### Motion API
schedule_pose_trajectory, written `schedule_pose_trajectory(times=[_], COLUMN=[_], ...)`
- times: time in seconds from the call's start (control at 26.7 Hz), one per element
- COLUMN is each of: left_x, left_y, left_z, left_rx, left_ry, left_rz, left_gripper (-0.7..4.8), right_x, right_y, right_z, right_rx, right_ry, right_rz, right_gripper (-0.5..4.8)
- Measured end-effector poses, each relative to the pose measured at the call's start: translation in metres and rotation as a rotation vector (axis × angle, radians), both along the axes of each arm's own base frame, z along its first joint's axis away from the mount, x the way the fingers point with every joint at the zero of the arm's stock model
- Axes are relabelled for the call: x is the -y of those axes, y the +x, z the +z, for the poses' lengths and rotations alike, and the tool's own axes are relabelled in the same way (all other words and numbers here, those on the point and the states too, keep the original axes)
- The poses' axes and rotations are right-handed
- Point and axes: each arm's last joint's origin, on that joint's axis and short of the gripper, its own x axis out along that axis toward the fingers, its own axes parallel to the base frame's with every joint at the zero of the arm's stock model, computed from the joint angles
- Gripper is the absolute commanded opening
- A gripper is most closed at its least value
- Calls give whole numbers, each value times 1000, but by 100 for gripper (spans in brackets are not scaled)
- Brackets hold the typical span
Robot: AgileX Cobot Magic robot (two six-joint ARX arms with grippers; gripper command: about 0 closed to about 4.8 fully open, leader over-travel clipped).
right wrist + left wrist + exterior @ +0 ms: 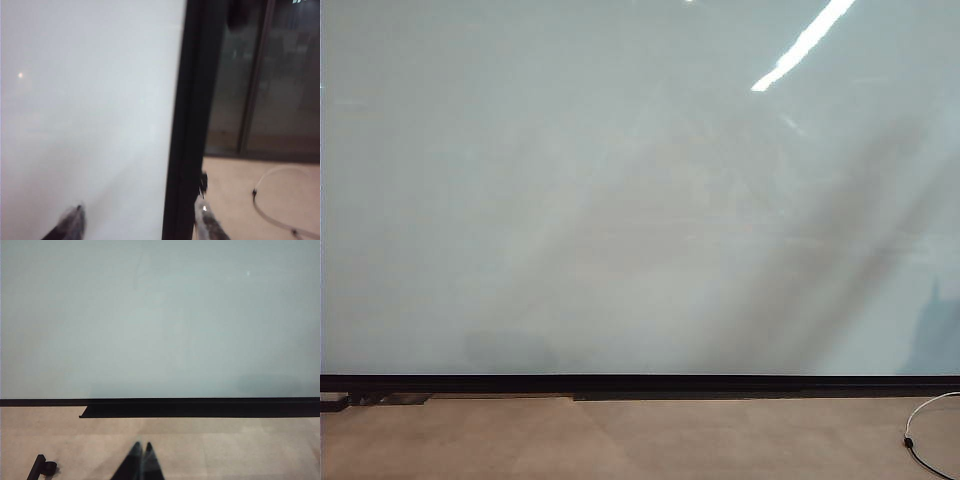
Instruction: Pick up the pen on the shelf to the right of the whiteboard and draw a triangle.
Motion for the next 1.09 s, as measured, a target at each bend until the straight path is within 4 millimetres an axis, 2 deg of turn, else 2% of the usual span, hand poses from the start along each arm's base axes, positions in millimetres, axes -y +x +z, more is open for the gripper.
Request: schedule_pose_trajectory(times=[0.3, 0.45, 0.52, 0.82, 1.09], left_x=[0, 0, 0, 0, 0], left_y=[0, 0, 0, 0, 0], left_z=[0, 0, 0, 0, 0], left_rx=[0, 0, 0, 0, 0], left_ry=[0, 0, 0, 0, 0], left_rz=[0, 0, 0, 0, 0], left_gripper=[-5, -5, -5, -5, -5], right_x=[23, 32, 32, 43, 50], right_y=[39, 56, 74, 99, 108], right_z=[-55, -75, -97, -95, -94], right_rx=[-4, -54, -127, -86, -64], right_ry=[82, 120, 110, 35, 19], right_rz=[20, -4, 39, 37, -44], right_gripper=[284, 284, 283, 269, 269])
